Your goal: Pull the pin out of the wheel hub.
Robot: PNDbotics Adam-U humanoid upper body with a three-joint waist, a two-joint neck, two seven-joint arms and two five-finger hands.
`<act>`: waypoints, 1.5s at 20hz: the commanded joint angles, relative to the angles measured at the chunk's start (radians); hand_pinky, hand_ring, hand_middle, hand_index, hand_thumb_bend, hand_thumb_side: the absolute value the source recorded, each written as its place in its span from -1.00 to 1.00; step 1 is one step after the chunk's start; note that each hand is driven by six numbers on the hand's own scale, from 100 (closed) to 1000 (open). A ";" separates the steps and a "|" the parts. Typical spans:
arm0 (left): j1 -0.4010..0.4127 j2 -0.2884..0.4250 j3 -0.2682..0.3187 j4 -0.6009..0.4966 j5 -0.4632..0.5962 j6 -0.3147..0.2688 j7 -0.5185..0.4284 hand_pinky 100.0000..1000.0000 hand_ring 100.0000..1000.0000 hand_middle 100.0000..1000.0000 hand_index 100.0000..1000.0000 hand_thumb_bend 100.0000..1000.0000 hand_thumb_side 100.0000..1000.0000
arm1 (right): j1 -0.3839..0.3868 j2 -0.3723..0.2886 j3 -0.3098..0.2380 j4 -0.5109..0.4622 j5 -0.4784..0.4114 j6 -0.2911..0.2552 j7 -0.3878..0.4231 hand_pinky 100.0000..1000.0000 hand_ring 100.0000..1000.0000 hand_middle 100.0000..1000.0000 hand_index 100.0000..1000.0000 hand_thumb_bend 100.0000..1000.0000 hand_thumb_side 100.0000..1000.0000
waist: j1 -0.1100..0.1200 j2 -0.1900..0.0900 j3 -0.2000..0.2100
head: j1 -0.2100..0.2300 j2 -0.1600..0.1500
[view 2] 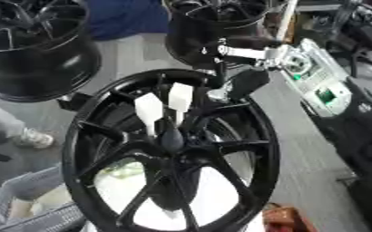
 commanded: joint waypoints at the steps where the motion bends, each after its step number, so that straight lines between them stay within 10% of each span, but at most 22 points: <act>1: -0.014 0.008 -0.003 -0.022 0.001 -0.003 -0.005 0.09 0.55 0.32 0.67 -1.00 0.37 | -0.039 0.012 -0.012 0.051 0.052 -0.008 0.016 0.01 -0.19 0.61 0.91 -0.49 -0.08 | 0.003 -0.011 0.002 | -0.007 0.005; 30: -0.012 0.003 -0.010 -0.017 0.002 -0.001 -0.018 0.09 0.56 0.33 0.67 -1.00 0.38 | -0.067 0.177 -0.054 0.258 0.279 -0.038 -0.046 -0.12 -0.32 0.55 0.85 -0.38 -0.03 | 0.012 -0.009 0.010 | -0.011 0.005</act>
